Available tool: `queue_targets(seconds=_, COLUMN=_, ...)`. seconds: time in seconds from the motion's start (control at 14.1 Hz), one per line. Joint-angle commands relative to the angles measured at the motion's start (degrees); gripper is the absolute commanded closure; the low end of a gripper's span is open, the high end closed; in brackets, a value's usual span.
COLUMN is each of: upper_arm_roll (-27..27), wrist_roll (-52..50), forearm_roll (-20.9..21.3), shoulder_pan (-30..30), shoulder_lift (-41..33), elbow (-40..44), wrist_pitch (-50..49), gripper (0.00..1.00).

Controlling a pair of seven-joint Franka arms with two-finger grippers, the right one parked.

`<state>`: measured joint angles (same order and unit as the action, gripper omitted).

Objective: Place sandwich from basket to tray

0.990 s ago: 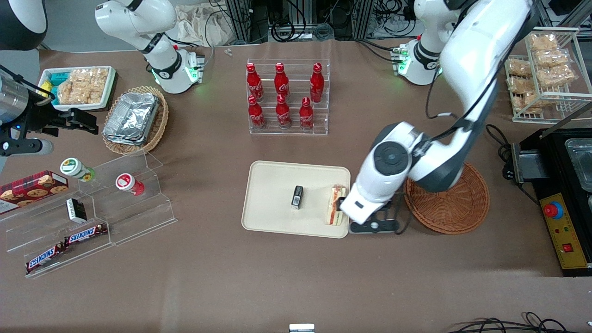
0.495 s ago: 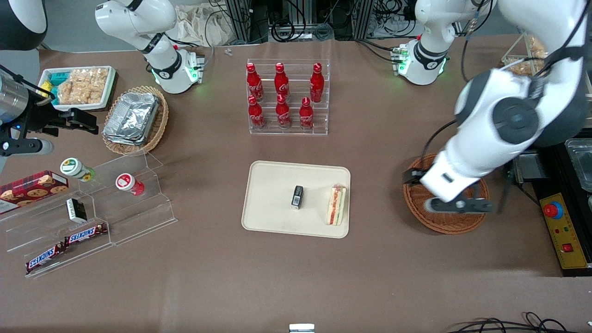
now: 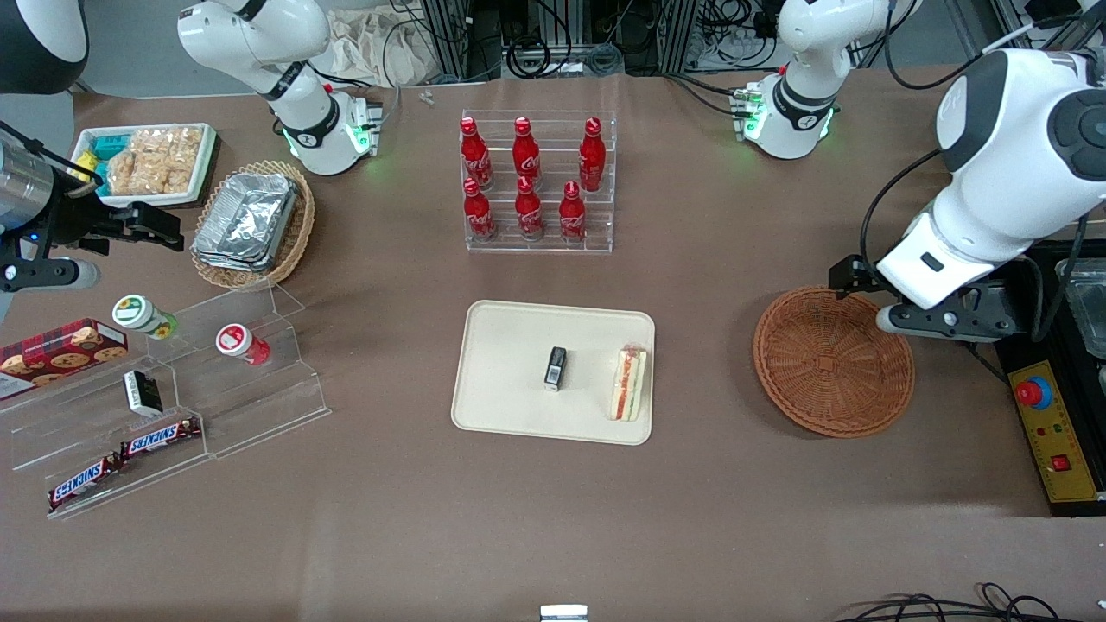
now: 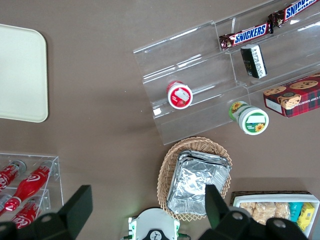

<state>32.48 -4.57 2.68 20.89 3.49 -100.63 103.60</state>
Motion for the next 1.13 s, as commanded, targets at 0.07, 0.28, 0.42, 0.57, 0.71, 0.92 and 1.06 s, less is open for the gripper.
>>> queue_targets(seconds=0.07, upper_arm_roll=0.04, wrist_roll=1.41, forearm_roll=-1.18, shoulder_pan=0.73, shoulder_lift=-0.07, elbow=0.16, wrist_pitch=1.34, gripper=0.00)
queue_targets(seconds=0.28, upper_arm_roll=-0.13, wrist_roll=1.41, forearm_roll=-0.13, shoulder_pan=0.99, shoulder_lift=-0.15, elbow=0.34, wrist_pitch=1.87, gripper=0.00)
queue_targets(seconds=0.42, upper_arm_roll=-1.80, wrist_roll=1.58, forearm_roll=-0.21, shoulder_pan=1.70, shoulder_lift=-0.15, elbow=0.26, wrist_pitch=1.87, gripper=0.00)
queue_targets(seconds=0.57, upper_arm_roll=-9.05, wrist_roll=1.76, forearm_roll=-1.09, shoulder_pan=-3.53, shoulder_lift=-0.77, elbow=0.00, wrist_pitch=1.08, gripper=0.00)
queue_targets(seconds=0.71, upper_arm_roll=-18.82, wrist_roll=3.59, forearm_roll=-1.36, shoulder_pan=-11.71, shoulder_lift=-1.30, elbow=-0.01, wrist_pitch=0.47, gripper=0.00)
queue_targets(seconds=0.92, upper_arm_roll=-22.02, wrist_roll=5.53, forearm_roll=-0.66, shoulder_pan=-14.65, shoulder_lift=-0.16, elbow=2.35, wrist_pitch=-1.99, gripper=0.00)
queue_targets(seconds=1.06, upper_arm_roll=-22.02, wrist_roll=8.69, forearm_roll=-0.91, shoulder_pan=-14.65, shoulder_lift=1.77, elbow=5.69, wrist_pitch=-3.66, gripper=0.00)
